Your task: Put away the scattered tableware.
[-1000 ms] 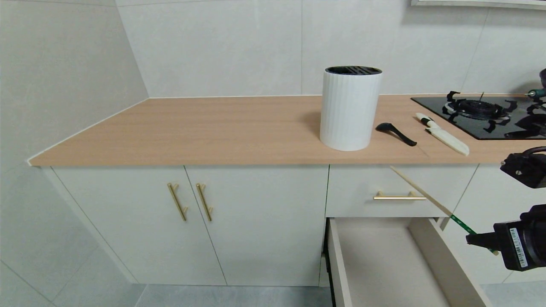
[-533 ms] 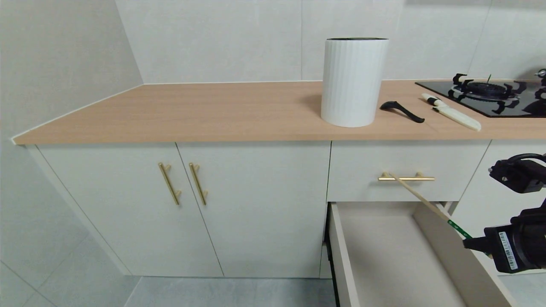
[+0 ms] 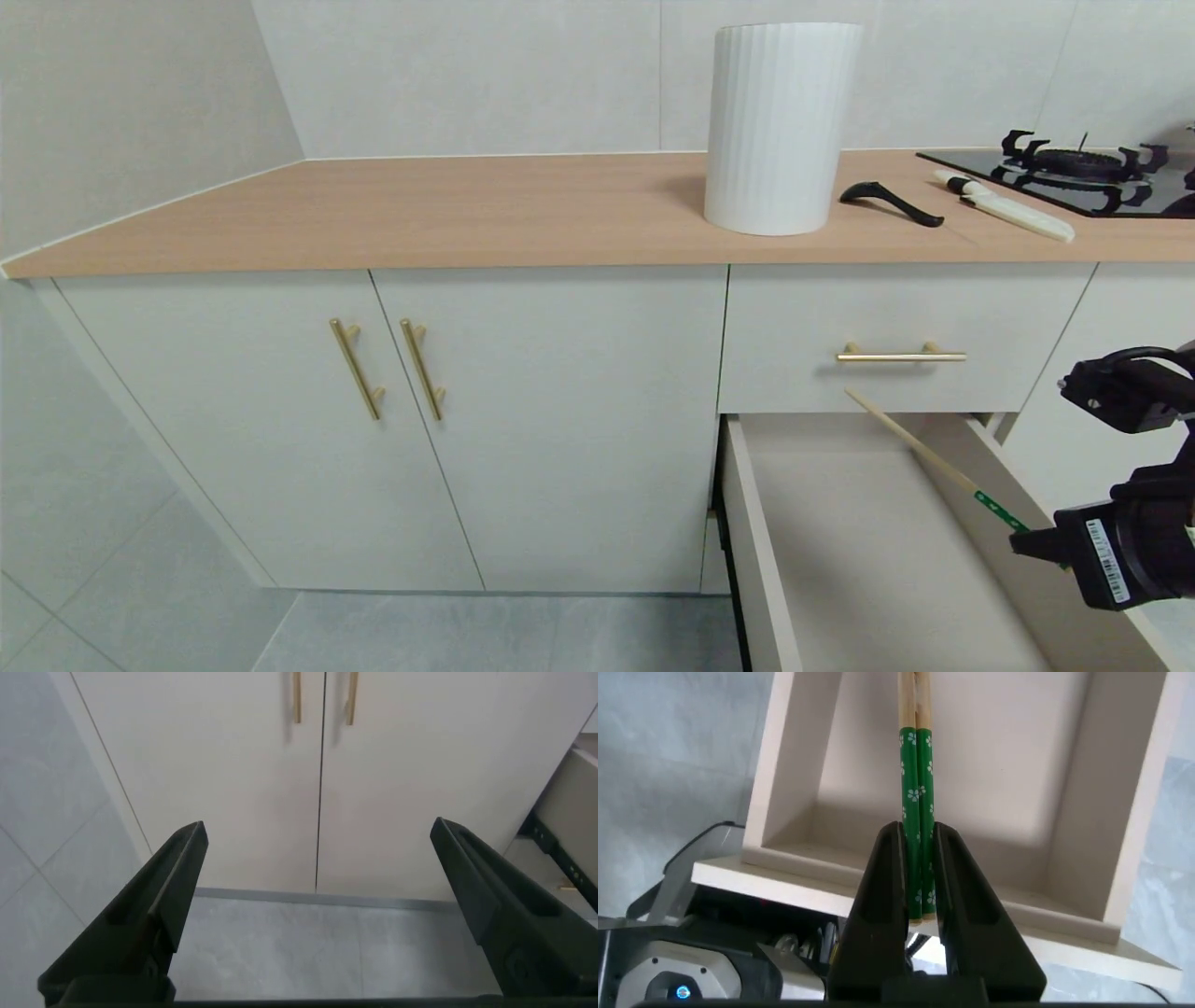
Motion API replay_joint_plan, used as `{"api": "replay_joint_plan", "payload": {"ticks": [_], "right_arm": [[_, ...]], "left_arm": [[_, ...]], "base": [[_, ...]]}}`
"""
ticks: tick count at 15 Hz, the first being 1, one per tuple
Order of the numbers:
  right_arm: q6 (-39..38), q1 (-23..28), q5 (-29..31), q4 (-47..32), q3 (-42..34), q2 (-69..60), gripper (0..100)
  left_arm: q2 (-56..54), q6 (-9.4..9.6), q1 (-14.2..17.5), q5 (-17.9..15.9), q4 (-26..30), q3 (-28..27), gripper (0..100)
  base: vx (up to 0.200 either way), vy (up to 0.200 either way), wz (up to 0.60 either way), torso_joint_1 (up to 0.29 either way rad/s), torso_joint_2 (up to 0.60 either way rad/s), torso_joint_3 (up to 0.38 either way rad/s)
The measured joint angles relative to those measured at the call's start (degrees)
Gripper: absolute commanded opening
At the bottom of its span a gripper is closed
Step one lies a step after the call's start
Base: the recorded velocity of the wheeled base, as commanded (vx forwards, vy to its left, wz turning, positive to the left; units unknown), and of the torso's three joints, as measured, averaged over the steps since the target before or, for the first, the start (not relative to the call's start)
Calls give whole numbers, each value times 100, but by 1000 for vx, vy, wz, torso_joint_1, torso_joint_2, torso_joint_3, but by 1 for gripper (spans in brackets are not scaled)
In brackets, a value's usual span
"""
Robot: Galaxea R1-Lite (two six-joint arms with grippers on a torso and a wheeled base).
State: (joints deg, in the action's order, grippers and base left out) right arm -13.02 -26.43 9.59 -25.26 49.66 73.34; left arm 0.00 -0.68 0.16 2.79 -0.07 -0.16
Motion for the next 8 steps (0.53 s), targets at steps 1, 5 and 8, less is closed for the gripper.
{"api": "replay_joint_plan", "payload": {"ticks": [1,5,8], "right_arm": [[0,-6,-7,50,0,1,0],[0,-5,-16,271,-68,288,0],[-15,13,11,351,-118,1119,0]], "left_arm": [[0,0,0,0,0,0,100],[0,2,0,-1,0,-2,100],[0,0,0,-1,0,-2,100]], "base": [[0,0,0,0,0,0],[0,0,0,0,0,0],[0,0,0,0,0,0]]}}
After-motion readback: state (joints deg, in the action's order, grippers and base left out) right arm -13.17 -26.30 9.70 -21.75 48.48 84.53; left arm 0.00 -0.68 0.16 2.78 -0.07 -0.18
